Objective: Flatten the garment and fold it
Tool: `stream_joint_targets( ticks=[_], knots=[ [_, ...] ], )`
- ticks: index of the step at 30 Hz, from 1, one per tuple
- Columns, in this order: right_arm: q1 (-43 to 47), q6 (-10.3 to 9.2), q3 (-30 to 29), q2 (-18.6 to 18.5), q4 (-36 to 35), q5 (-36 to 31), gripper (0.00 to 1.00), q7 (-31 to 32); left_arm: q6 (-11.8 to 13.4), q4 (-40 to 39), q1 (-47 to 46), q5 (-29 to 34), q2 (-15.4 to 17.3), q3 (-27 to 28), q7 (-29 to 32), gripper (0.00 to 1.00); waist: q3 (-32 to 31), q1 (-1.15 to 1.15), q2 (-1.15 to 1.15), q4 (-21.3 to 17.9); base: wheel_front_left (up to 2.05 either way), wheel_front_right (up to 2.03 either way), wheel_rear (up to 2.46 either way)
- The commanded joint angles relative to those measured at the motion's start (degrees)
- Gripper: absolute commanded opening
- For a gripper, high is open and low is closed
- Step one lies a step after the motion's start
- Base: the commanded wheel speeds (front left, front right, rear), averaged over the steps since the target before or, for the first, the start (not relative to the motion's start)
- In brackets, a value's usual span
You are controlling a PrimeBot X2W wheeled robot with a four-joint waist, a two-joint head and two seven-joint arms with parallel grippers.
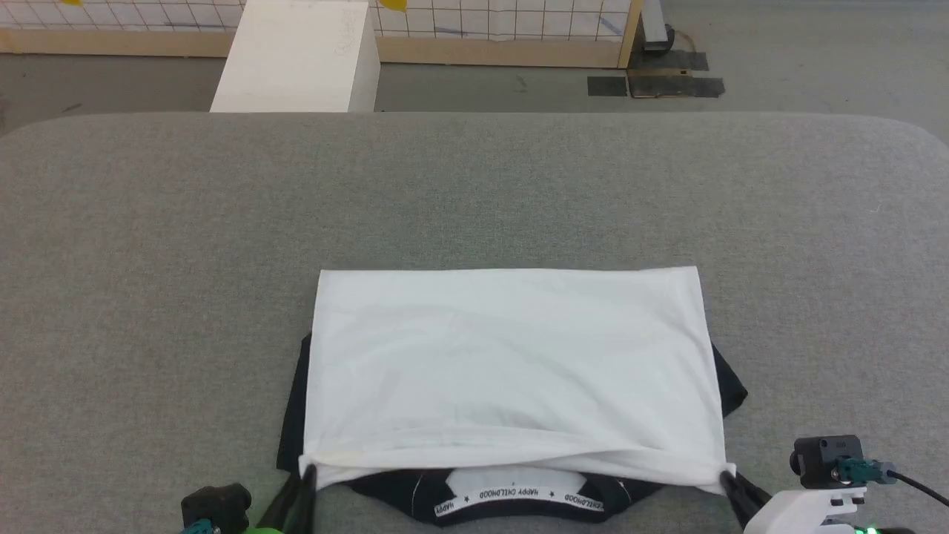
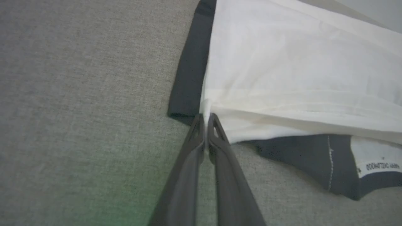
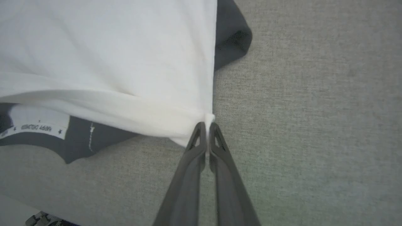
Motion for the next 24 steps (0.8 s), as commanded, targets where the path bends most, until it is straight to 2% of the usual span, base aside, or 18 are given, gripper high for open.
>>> stream_joint_targets(
  ticks=[1,6,11,15,19,24],
  knots=[
    [0.60,-0.09,0.01,0.10,0.49,0.92,1.00,0.48,-0.39,0.49,-0.86,-0.13,-0.08,0.07,-0.41,1.00,-0.11,0.01,0.59,-0.05,0.00,0.00,0.00],
    [0.95,-0.09,-1.50,0.12,-0.03,1.79,1.00,0.16,0.23,0.46,-0.15,0.11,0.47,1.16,-3.10,1.00,-0.94,0.01,0.59,0.09,0.00,0.00,0.00],
    [0.10,-0.09,-5.02,0.13,-2.98,2.99,1.00,-4.56,1.56,-1.97,-0.28,2.37,2.12,3.83,-7.31,1.00,-2.02,0.01,0.59,0.71,0.00,0.00,0.00],
    [-2.05,-0.09,-6.82,0.13,-4.38,4.37,1.00,-9.30,2.35,-3.85,-1.85,4.85,2.08,5.80,-8.53,1.00,-2.86,0.01,0.59,1.14,0.00,0.00,0.00],
    [-4.99,-0.09,-6.47,0.13,-1.81,4.91,1.00,-12.26,2.40,-6.00,-4.49,8.40,0.58,7.41,-8.73,1.00,-3.45,0.01,0.59,1.64,0.00,0.00,0.00],
    [-10.05,-0.09,-4.96,0.13,7.39,6.24,1.00,-13.56,1.46,-6.68,-7.08,12.47,-1.78,8.39,-8.75,1.00,-3.68,0.01,0.59,1.81,0.00,0.00,0.00]
  ],
)
